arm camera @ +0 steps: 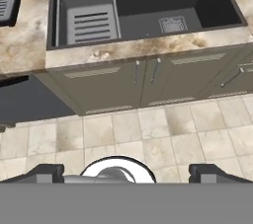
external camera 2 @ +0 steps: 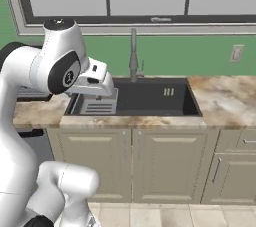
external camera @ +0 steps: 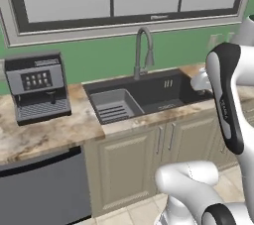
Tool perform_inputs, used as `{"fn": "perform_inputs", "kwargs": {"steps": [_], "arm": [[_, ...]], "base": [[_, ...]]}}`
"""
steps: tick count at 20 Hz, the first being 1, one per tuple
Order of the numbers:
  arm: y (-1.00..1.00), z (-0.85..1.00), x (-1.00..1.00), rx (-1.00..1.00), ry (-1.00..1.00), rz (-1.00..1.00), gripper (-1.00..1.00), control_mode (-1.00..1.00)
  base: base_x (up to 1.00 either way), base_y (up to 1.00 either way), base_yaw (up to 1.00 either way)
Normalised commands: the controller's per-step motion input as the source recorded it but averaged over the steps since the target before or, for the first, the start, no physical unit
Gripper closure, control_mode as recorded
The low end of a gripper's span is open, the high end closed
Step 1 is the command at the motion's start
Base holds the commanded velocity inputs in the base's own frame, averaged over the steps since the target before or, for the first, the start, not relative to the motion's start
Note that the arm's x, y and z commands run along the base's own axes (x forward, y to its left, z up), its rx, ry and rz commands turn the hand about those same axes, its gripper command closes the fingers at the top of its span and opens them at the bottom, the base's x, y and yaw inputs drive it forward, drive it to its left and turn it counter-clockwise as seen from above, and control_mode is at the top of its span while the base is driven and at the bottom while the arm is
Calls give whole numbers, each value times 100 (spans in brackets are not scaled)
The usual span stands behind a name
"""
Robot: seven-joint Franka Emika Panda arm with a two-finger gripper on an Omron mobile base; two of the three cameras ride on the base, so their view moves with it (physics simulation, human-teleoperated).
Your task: Pick up the dish brush and bar soap from the sink, and place them back in the cabinet, and close the cabinet doors.
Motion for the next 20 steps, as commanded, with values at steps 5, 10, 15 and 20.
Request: {"fn": "perform_inputs", "kwargs": {"steps": [5, 10, 15, 20], "arm": [[0, 0, 0, 0, 0, 0, -100, 100], [0, 0, 0, 0, 0, 0, -100, 100], [0, 0, 0, 0, 0, 0, -100, 100], [0, 0, 0, 0, 0, 0, -100, 100]], "base": [[40, -23, 23], [32, -30, 19], [33, -34, 18], [31, -42, 11]]}}
